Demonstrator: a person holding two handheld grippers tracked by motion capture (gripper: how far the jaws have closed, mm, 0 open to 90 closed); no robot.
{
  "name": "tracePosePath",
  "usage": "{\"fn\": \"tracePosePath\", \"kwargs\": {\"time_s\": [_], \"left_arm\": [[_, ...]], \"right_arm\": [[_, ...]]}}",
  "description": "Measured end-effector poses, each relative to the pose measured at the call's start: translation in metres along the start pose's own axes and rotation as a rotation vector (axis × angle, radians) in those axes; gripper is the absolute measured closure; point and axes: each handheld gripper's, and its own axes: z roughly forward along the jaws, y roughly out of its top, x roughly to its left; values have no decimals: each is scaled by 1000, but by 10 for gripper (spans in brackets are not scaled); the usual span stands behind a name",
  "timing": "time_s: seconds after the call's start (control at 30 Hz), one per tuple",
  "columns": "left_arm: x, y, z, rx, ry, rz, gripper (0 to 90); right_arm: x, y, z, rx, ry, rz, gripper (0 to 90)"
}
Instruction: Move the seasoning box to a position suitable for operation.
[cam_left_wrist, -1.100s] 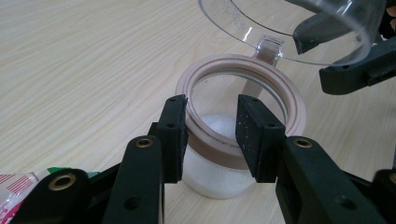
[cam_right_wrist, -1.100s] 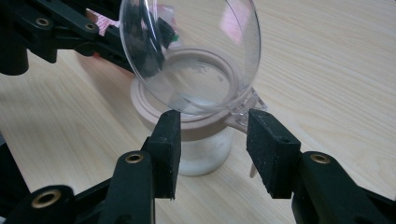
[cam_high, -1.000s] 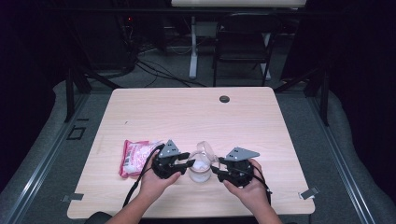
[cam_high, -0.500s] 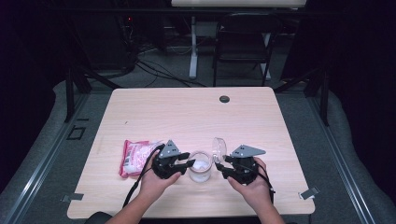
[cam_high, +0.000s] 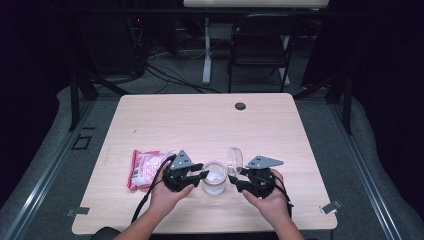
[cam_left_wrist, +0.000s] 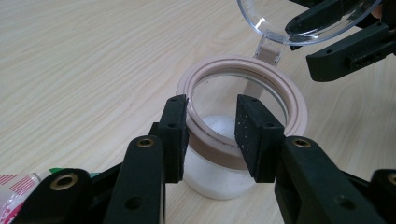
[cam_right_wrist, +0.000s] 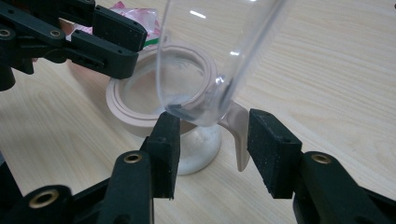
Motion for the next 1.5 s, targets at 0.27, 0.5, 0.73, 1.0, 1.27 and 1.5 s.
{"fn": "tracePosePath", "kwargs": {"time_s": [0.27, 0.5, 0.73, 1.0, 1.27, 1.5], "left_arm": [[-1, 1, -3, -21, 0, 2, 610], [2, 0, -9, -26, 17, 6, 587], [7, -5, -17, -26, 62, 5, 517], [12, -13, -31, -48, 91, -21, 510], [15, -22, -42, -38, 145, -32, 503], [17, -26, -45, -51, 159, -49, 507]], "right_arm": [[2, 1, -1, -48, -14, 12, 544], [-1, 4, -2, -66, -29, 30, 639], [-15, 8, 0, -81, -22, 73, 722], [-31, 17, 9, -72, 27, 107, 742], [-45, 23, 20, -104, 71, 174, 753], [-49, 28, 28, -121, 78, 184, 766]]}}
